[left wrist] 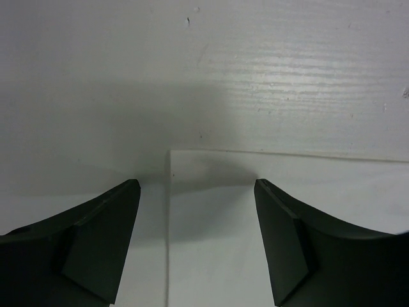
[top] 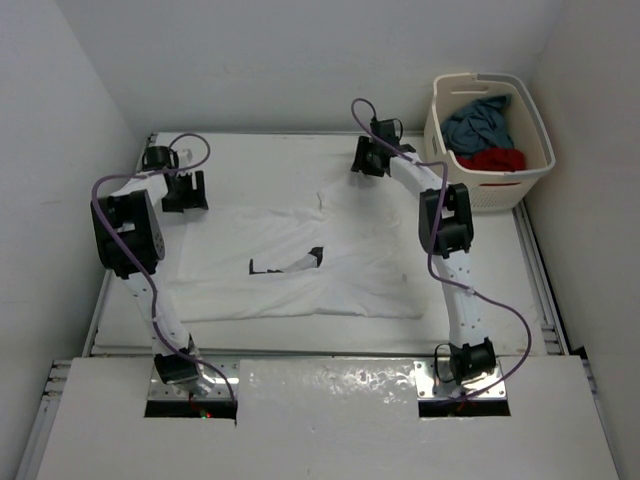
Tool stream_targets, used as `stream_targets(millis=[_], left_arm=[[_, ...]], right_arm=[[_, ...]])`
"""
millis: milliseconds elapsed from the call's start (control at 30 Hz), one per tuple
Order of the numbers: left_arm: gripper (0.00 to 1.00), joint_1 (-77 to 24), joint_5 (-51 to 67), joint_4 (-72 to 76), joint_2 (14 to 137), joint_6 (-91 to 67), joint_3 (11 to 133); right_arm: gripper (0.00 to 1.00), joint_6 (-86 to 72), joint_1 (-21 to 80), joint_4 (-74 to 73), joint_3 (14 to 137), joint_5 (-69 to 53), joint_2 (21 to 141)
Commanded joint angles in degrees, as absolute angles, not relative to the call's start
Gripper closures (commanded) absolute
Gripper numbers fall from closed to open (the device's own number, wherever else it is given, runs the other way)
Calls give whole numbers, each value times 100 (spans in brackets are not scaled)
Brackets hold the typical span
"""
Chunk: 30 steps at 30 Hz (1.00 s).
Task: Fold and stack the t-shirts
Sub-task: Grap the side of the flattened tshirt furthest away from the robot with both arms
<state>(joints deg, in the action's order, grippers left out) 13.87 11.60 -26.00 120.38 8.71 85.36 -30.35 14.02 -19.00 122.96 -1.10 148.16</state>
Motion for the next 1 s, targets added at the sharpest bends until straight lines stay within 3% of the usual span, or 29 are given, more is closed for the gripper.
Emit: stream_targets(millis=[0,133,233,267,400,533,667,800,967], left_arm=[[30,1301,968,-2364,12331,730,8472],[42,1301,1036,-2417,12384,791,8446],[75,1301,1116,-2549,12297,870,8359],[98,1301,1125,-2471,12252,870,8254],[100,1292,1449,-2347,12094,923,8244],[100,1301,1512,-2575,11884,1317,8569],[100,1301,1634,-2742,11357,2116,8579],[100,1301,1582,-3048,10811,3117,8324],[100,1283,1582,-3602,10258,4058,7893]], right_arm=[[48,-2998,1441,-2144,12277,429,14985],[45,-2752,1546,-2039,12296,755,14950],[60,-2795,1547,-2161,12498,589,15177],[71,-2865,1547,-2197,12428,545,15214],[100,-2962,1547,-2057,12138,509,15153],[100,-2874,1442,-2022,12050,466,14793],[100,-2646,1406,-1550,11183,115,13374],[100,-2716,1397,-669,8815,-228,11661],[100,-2848,1389,-167,6963,-325,10039]])
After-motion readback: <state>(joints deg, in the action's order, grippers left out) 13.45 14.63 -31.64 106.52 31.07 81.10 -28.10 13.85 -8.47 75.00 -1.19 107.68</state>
